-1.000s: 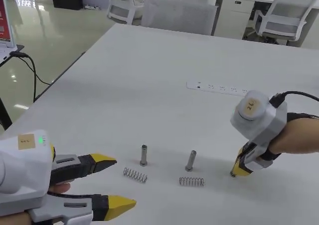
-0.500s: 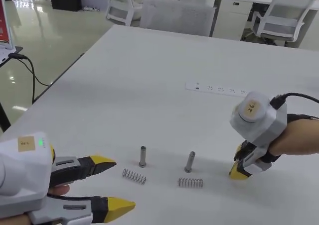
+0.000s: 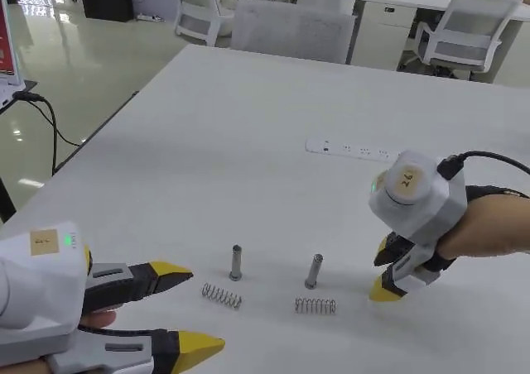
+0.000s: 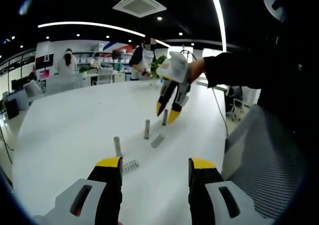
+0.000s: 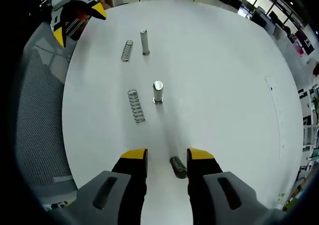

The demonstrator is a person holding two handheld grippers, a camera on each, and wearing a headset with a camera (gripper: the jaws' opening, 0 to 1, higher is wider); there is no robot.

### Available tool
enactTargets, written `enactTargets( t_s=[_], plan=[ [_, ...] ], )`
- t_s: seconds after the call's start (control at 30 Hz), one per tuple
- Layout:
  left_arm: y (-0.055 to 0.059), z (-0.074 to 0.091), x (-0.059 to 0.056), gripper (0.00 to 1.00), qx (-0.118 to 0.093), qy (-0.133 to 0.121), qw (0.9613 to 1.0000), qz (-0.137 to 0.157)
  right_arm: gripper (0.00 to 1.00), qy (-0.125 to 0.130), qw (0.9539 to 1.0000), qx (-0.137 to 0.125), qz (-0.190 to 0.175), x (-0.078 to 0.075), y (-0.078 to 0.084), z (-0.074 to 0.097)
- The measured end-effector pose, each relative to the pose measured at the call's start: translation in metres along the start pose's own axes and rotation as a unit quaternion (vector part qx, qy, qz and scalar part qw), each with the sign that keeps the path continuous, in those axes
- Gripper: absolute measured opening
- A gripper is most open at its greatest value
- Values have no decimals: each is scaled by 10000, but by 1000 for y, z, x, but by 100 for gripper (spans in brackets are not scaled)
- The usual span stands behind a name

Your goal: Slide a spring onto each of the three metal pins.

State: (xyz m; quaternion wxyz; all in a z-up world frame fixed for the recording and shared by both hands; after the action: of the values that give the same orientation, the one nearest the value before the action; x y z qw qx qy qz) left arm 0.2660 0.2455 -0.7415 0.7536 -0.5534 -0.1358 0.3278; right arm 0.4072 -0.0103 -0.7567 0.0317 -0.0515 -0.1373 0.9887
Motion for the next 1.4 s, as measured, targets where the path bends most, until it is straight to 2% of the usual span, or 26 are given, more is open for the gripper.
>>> enactTargets(
  t_s=[0.3,0.8,1.07,1.4],
  plan=[
    [0,0,1,47,2,6,10000,-11,28,-53,9997,-38,230,9,-16,-1],
    [0,-1,1,47,20,15,10000,-16,24,-214,9983,-116,526,27,-39,-15],
    [2,-1,1,47,40,18,10000,-11,20,-276,9981,-176,518,33,-43,-24],
    [2,-1,-1,46,60,25,10000,-15,16,-301,9981,-79,523,35,-41,-37]
  ],
)
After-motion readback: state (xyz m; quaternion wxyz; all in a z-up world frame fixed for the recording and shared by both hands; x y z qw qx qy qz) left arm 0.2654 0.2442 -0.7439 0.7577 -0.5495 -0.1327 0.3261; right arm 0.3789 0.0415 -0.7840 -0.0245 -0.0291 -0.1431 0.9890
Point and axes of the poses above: the centre of the closed fingertips' face, and the gripper's own axes: z roughly backward along the fingers, x roughly to its left, y roughly out of its underside, the point moved 8 cm from there along z, roughly backward along the fingers, and after that the axes turned 4 degrees about z, right-handed, at the moved point
